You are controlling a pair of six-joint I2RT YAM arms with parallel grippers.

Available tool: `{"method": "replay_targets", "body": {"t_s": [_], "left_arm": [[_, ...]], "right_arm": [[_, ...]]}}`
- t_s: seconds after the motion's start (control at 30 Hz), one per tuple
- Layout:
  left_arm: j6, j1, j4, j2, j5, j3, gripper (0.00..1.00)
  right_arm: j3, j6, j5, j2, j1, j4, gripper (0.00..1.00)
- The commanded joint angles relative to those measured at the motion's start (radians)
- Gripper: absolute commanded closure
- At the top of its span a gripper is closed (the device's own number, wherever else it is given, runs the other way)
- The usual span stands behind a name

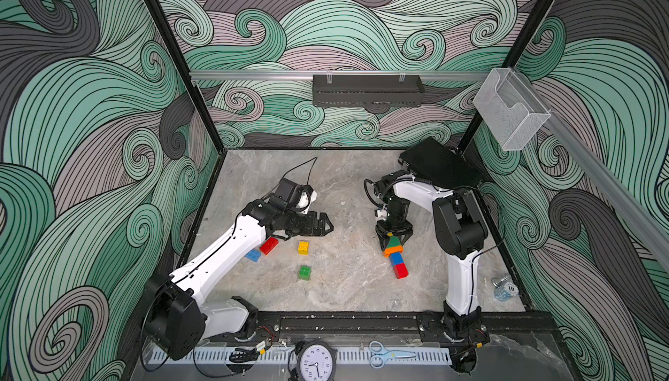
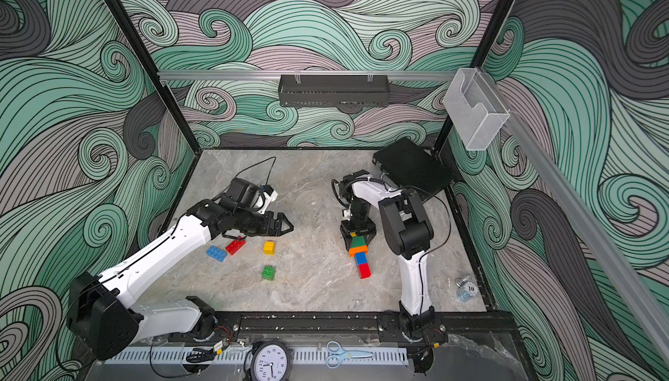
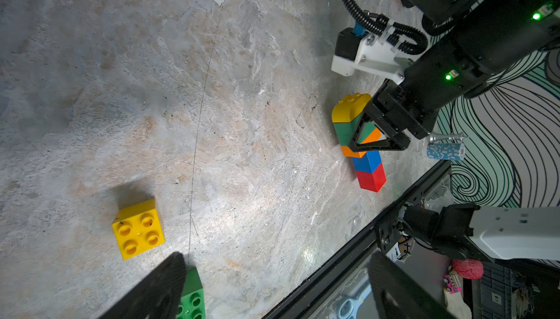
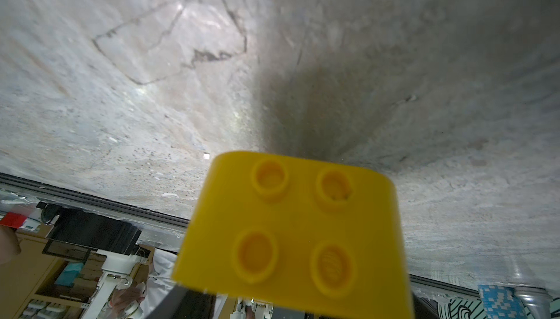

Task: Assemble an ice cream with lego
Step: Adjust the lego brick at the center of the board.

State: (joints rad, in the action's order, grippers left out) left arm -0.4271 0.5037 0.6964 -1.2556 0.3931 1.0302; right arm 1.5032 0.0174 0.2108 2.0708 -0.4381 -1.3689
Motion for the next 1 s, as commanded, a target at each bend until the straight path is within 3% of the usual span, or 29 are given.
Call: {"method": "replay_targets", "body": {"t_s": [0.0,0.33,0.47,0.87,0.97], "left_arm": [[0.015,-0.008,0.005,0.018,0.012,-0.005,0.05],[0.008,-0.009,0.01,-0.003,0.016,0.018,0.05],[0.005,-0.01,0.011,-0.011,0.013,0.024,0.05],[0.007,-0.01,0.028,-0.025,0.003,0.044,0.05],[0.0,-0.01,0.027,-0.021,0.0,0.044,0.05]], "right_arm": [[0.005,-0.013,-0.018,-0.006,0.006,-0.021,0.66],[-0.007,0.014,-0.022,0.034,0.006,0.024,0.58],[-0.015,0.019,-0.024,0.03,0.004,0.033,0.48],[-0.027,0.034,-0.069,0.004,0.006,0.063,0.03],[-0.031,0.062,-0.105,-0.031,0.004,0.097,0.01]]}}
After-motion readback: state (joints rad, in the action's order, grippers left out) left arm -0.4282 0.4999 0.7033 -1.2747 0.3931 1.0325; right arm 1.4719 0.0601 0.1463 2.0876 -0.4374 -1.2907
